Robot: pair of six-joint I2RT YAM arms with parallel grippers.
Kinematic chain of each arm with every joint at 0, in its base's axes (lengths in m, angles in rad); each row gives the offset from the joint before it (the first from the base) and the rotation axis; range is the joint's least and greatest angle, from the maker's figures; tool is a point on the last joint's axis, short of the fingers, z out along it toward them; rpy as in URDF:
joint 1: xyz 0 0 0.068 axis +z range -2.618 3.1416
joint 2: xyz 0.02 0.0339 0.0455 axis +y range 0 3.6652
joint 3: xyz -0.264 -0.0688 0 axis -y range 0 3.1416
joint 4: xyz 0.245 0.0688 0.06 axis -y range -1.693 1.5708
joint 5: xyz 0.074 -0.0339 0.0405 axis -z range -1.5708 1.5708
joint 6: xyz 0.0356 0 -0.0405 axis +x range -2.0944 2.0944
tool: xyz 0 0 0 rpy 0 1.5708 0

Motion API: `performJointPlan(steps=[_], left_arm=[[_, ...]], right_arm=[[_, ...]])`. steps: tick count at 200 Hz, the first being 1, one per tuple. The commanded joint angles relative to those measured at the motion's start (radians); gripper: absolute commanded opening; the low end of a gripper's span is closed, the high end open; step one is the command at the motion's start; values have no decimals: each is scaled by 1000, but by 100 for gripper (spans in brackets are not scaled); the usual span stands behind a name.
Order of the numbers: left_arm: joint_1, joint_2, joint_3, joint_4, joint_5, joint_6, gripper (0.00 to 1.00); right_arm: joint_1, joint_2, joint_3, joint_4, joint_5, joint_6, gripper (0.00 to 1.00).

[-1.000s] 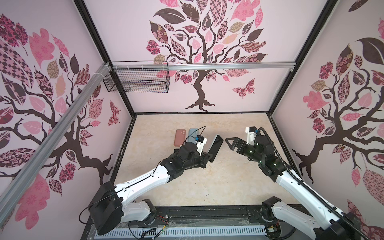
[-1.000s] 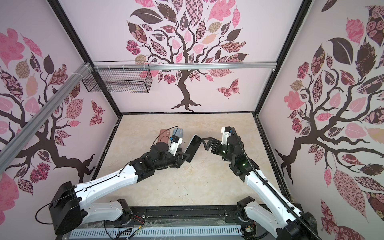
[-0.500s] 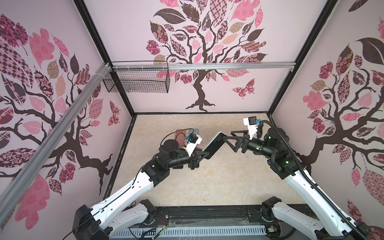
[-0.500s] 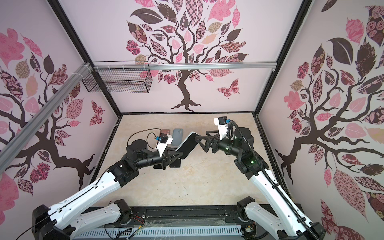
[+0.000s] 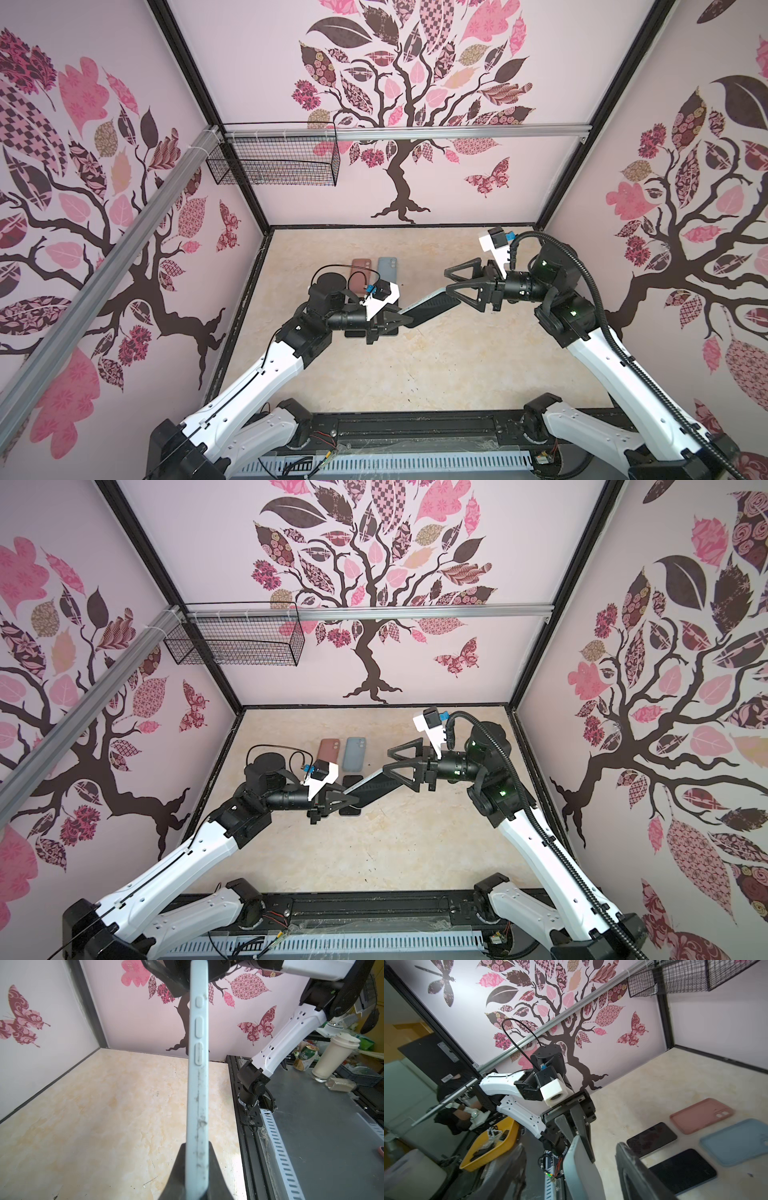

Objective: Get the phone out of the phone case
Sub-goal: 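Open the right gripper and draw it back while the left lifts the phone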

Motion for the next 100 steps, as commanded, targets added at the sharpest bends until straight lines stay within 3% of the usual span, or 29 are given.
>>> performJointPlan(steps=[1,36,82,100], left_arm=[[2,7,79,-16,47,90,0],[2,25,94,-17,58,101,0],[1,40,108,-14,75,89,0],[2,44,110,-14,84,87,0]], right_arm=[[-1,16,25,-18,-66,15,65],[1,24,-3,31,-63,71,54],[31,36,-30,38,-63,78,53],[47,45,-29,42,-56,79,49]])
